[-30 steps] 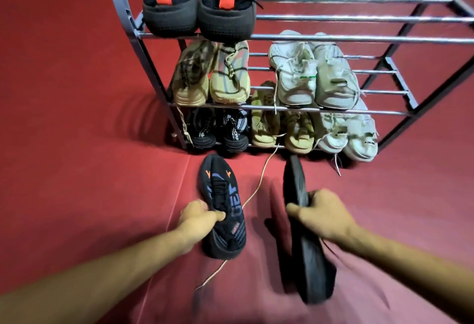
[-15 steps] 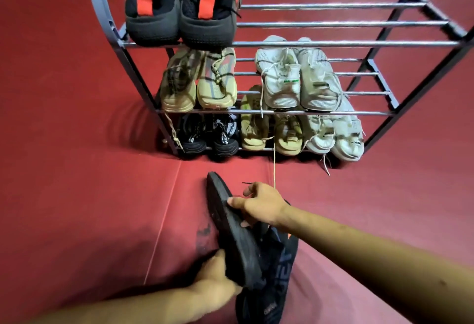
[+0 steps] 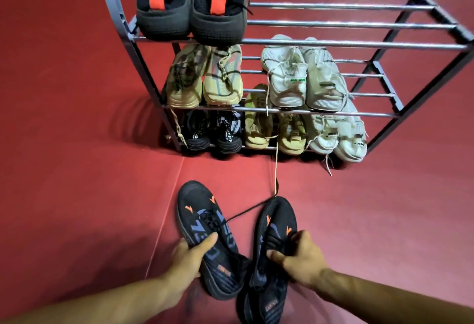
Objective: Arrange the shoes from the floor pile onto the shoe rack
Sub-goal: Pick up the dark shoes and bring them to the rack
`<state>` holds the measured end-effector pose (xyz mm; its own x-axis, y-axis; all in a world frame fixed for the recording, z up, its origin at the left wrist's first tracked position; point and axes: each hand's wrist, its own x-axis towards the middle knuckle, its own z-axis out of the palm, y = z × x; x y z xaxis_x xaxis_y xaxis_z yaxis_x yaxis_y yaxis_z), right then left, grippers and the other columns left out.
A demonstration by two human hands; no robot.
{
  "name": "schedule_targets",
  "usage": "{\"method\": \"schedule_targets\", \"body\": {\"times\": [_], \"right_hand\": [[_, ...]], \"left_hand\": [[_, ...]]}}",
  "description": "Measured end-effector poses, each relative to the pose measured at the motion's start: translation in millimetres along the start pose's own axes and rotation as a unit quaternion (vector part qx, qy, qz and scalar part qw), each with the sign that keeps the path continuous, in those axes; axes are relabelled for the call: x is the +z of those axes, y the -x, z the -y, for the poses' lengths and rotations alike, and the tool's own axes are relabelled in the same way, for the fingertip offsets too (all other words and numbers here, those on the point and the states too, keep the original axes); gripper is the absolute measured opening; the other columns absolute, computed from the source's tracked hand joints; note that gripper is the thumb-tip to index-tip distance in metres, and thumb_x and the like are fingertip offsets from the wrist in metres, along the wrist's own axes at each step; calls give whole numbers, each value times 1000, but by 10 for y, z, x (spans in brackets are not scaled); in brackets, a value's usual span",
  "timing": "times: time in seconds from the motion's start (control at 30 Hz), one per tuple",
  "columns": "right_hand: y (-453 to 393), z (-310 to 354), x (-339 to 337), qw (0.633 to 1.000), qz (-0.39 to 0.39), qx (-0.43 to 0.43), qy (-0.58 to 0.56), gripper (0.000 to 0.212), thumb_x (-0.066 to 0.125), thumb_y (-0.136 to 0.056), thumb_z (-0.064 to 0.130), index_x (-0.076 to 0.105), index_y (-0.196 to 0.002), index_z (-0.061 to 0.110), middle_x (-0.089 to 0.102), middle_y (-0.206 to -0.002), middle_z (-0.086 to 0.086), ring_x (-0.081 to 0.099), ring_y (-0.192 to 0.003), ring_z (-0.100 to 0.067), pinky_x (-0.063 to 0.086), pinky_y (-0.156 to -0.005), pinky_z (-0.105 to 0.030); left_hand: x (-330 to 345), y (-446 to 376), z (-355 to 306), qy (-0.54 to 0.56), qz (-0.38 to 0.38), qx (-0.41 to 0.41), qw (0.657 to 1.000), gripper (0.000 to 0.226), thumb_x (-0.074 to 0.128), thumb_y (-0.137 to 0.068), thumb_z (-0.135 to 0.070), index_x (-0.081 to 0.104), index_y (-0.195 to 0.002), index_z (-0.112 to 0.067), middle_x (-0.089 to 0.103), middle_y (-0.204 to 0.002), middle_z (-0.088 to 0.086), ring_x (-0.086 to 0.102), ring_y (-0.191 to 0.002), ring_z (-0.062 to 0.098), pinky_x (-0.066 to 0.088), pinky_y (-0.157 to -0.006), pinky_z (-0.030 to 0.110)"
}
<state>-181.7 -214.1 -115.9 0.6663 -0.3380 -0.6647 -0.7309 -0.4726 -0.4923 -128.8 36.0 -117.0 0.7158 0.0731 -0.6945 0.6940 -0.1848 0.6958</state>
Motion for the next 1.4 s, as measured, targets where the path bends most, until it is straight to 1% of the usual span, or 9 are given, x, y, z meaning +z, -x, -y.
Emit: {"method": "schedule_targets", "body": {"times": [0.13,0.33,0.43,0.57,0.77,0.9,1.1,1.33,1.4], "right_hand": [[7,67,23,999,-25,-37,16,53,81,-72,23,39,-104,18,52,-113,-5,51,-94,-20,35,-74,-19],[-81,74,-101,998,-37,11,-51,29,78,-66,18,62,-91,17,72,-87,-1,68,-73,-12,53,-58,-23],[-99,72,-111,1000,6,0,-22,24,72,-66,25,77,-88,16,74,-74,6,68,-65,-5,48,-49,-12],[-106,93,-35,1000,4,-16,22,16,71,-79,37,70,-85,23,72,-83,8,67,-78,-11,44,-60,-12],[-142,169,-226,999,30,-9,-14,14,66,-80,10,73,-67,11,71,-61,-3,73,-60,-22,63,-58,-34],[-151,189,-442,998,-17,-49,-28,10,68,-73,14,68,-69,5,72,-65,-14,71,-63,-27,62,-66,-47],[-134,442,-435,995,-19,-93,-3,9,68,-81,16,66,-74,11,72,-68,-4,67,-64,-20,56,-63,-31],[-345,433,-28,996,-32,-49,64,26,59,-92,36,61,-81,12,73,-94,-12,69,-95,-29,46,-72,-27],[-277,342,37,996,-8,-46,80,31,53,-96,44,59,-84,17,73,-103,-12,68,-102,-31,46,-75,-27]], "left_hand": [[-46,-33,-4,-99,-42,29,994,15,81,-83,-25,75,-92,-15,78,-83,0,72,-79,19,53,-61,29],[-179,-151,-51,-141,32,71,987,20,76,-85,-4,68,-101,-14,78,-78,-2,72,-69,15,50,-54,23],[-349,-304,-3,-163,150,85,971,56,80,-73,-2,57,-123,-12,79,-100,7,74,-97,26,59,-85,36],[-421,-376,156,-310,173,120,927,64,78,-72,-30,53,-127,-53,72,-119,-17,66,-116,6,47,-108,40],[-124,-139,178,-353,19,157,922,36,81,-81,-24,63,-112,-30,68,-103,-7,67,-95,17,52,-90,28],[-82,-211,248,-300,-8,123,946,27,80,-81,-21,64,-101,-29,61,-91,-4,67,-83,23,60,-79,47],[124,-224,235,-271,-9,124,954,34,75,-77,-47,56,-103,-36,68,-100,-7,69,-89,17,56,-86,38],[276,-99,63,-362,-10,50,931,35,78,-72,-53,75,-85,-21,74,-73,-8,72,-58,13,60,-53,30],[247,-144,113,-374,-17,91,923,30,76,-77,-49,72,-93,-24,74,-82,-13,72,-71,10,60,-67,25]]}}
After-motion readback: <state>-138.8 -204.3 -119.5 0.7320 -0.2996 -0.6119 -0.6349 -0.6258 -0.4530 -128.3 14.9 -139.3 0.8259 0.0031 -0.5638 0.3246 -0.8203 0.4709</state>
